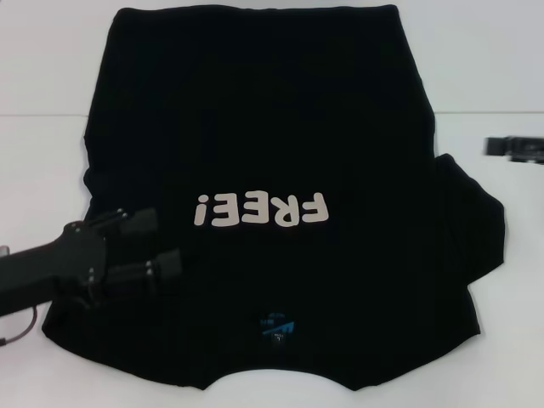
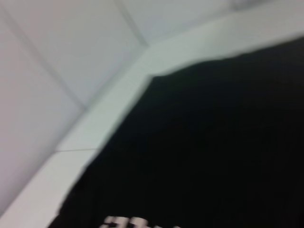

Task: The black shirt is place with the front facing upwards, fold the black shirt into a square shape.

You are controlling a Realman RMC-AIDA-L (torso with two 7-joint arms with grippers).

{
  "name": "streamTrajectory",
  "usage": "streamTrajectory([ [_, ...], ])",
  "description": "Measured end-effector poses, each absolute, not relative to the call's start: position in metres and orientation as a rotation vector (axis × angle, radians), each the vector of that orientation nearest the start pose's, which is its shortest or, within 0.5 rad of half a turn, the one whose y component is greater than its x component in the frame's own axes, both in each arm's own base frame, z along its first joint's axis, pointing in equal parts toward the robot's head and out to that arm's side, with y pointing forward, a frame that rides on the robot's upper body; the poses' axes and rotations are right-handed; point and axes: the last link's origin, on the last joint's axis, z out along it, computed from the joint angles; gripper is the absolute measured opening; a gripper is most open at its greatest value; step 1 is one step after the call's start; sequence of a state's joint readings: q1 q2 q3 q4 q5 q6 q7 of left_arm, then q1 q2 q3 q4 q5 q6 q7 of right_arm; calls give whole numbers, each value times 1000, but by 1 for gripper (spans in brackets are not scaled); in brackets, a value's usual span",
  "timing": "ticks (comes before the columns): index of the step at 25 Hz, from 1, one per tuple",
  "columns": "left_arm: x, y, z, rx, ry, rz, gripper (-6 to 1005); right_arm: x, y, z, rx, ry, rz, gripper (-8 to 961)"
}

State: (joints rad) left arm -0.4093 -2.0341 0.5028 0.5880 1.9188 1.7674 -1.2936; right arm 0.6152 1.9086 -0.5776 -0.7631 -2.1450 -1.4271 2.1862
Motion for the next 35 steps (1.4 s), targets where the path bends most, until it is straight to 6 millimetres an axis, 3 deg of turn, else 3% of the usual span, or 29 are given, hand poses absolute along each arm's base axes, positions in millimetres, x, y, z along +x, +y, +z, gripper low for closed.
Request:
streamTrajectory([
  [3, -298, 282, 37, -2568, -658, -968, 890, 283, 395, 122, -2103, 1604, 458, 775],
  [9, -305, 278, 37, -2562, -675, -939, 891, 288, 395, 132, -1964, 1728, 195, 775],
  [22, -310, 276, 35, -2577, -690, -895, 891, 308, 408, 87, -1915, 1798, 64, 776],
  [35, -310, 276, 35, -2573, -690, -895, 891, 304, 416, 59, -1935, 1776, 22, 775],
])
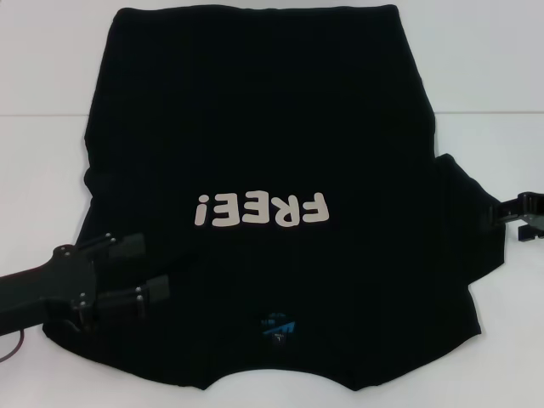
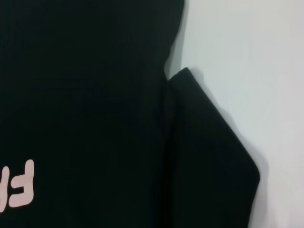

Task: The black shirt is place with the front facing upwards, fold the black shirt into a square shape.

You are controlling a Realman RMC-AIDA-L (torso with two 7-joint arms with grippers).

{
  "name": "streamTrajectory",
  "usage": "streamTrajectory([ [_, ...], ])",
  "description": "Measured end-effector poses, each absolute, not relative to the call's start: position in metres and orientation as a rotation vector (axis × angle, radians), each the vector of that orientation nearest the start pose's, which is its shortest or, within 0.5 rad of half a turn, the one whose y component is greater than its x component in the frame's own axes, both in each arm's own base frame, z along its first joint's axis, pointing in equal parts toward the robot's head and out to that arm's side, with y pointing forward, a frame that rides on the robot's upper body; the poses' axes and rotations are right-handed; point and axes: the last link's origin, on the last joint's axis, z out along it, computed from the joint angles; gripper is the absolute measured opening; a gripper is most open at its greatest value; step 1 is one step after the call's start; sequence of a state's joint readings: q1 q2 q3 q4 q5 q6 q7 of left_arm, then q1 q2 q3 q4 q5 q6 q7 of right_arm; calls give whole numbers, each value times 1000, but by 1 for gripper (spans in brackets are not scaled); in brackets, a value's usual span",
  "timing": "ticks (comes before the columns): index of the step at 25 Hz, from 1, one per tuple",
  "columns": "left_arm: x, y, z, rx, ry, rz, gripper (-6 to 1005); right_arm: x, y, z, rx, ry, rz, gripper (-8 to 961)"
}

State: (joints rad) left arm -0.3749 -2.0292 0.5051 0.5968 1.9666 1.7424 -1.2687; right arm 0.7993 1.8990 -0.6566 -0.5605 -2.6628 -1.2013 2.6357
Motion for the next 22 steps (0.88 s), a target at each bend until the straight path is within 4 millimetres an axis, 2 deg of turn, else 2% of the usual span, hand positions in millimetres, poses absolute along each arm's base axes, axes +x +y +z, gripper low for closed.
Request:
streamTrajectory([
  [22, -309, 275, 37, -2577, -683, -905, 890, 301, 417, 43, -1950, 1764, -4, 775],
])
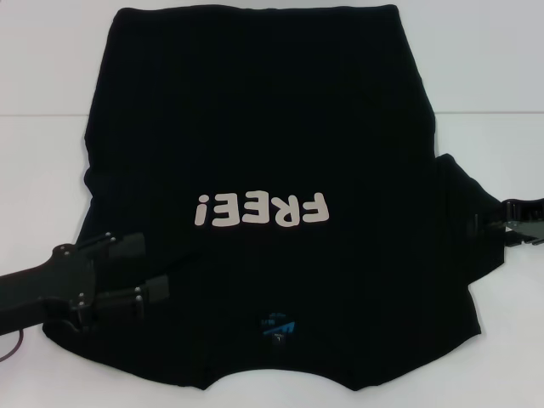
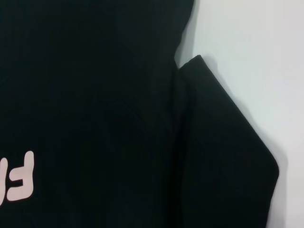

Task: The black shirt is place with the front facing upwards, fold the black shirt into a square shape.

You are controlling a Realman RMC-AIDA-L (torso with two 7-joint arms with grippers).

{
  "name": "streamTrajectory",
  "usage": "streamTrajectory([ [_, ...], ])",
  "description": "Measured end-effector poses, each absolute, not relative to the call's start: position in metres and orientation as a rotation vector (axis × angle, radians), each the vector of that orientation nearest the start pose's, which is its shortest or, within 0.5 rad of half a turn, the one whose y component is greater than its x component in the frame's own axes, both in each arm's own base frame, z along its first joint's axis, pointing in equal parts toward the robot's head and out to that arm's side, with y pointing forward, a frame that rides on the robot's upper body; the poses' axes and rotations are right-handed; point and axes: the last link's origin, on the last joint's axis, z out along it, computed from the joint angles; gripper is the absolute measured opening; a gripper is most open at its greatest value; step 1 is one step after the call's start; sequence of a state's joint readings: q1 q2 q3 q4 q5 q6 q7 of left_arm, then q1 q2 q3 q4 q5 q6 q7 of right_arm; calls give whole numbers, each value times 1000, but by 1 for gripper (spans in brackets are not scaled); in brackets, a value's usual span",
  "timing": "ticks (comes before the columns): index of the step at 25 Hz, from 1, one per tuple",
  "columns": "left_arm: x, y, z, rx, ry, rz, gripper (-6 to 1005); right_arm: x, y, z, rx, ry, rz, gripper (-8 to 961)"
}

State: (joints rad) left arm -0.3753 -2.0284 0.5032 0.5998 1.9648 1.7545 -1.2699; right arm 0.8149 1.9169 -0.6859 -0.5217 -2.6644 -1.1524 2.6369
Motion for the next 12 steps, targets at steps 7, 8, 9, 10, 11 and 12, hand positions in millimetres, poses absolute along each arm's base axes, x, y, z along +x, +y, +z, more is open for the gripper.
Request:
streamTrajectory([
  [7, -309, 275, 37, -2577, -684, -905, 890, 300, 418, 42, -1953, 1760, -1, 719],
  [8, -309, 275, 37, -2576, -684, -905, 891, 299, 419, 42, -1956, 1757, -1, 707],
  [9, -309, 275, 37, -2576, -684, -906, 891, 298, 419, 42, -1960, 1753, -3, 696],
  [10, -309, 275, 37, -2575, -684, -906, 891, 297, 420, 42, -1964, 1748, -8, 685],
  [11, -309, 275, 37, -2574, -684, -908, 891, 296, 420, 42, -1968, 1741, -15, 674],
  [12, -309, 275, 37, -2574, -685, -908, 891, 296, 420, 41, -1971, 1737, -22, 662],
])
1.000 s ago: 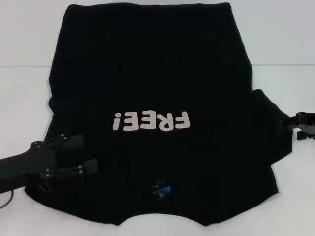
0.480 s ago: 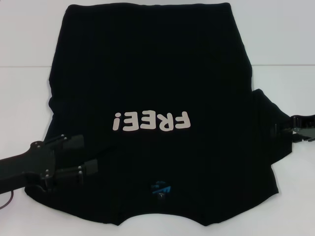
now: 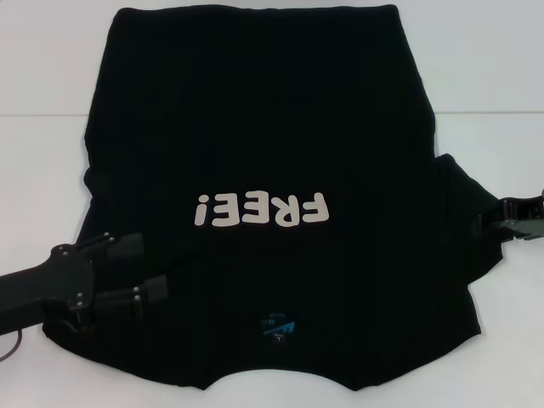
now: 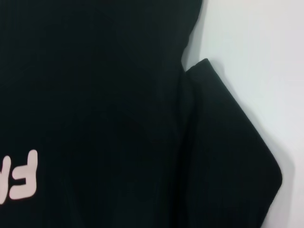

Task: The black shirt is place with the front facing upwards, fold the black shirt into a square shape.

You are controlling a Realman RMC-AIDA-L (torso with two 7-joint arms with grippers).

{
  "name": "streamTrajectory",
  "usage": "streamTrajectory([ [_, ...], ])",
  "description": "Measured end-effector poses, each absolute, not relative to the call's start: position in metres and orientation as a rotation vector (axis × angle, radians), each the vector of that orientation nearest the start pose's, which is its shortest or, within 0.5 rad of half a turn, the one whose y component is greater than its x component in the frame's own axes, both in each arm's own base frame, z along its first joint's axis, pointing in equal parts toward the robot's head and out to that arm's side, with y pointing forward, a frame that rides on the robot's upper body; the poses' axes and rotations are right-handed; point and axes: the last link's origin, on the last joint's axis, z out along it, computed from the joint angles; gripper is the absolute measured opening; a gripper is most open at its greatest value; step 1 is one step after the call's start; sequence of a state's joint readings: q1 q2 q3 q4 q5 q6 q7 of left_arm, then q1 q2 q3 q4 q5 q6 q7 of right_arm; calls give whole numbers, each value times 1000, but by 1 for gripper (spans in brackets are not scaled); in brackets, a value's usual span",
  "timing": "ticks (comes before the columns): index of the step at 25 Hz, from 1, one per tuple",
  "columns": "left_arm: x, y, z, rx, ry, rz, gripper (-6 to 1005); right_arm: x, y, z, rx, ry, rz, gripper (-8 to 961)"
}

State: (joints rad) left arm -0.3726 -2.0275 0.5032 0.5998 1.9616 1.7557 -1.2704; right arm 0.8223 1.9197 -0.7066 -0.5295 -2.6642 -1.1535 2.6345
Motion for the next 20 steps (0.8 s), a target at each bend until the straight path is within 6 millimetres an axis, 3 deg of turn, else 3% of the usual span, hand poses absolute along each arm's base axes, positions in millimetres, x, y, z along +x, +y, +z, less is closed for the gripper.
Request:
streamTrajectory([
  [7, -309, 275, 38, -2574, -685, -908, 891, 297, 420, 38, -1976, 1720, -43, 429],
  [12, -308, 276, 38, -2577, -682, -909, 891, 296, 420, 37, -1984, 1706, -73, 187],
  [20, -307, 277, 39, -2576, -680, -912, 890, 295, 421, 39, -1986, 1698, -72, 11],
])
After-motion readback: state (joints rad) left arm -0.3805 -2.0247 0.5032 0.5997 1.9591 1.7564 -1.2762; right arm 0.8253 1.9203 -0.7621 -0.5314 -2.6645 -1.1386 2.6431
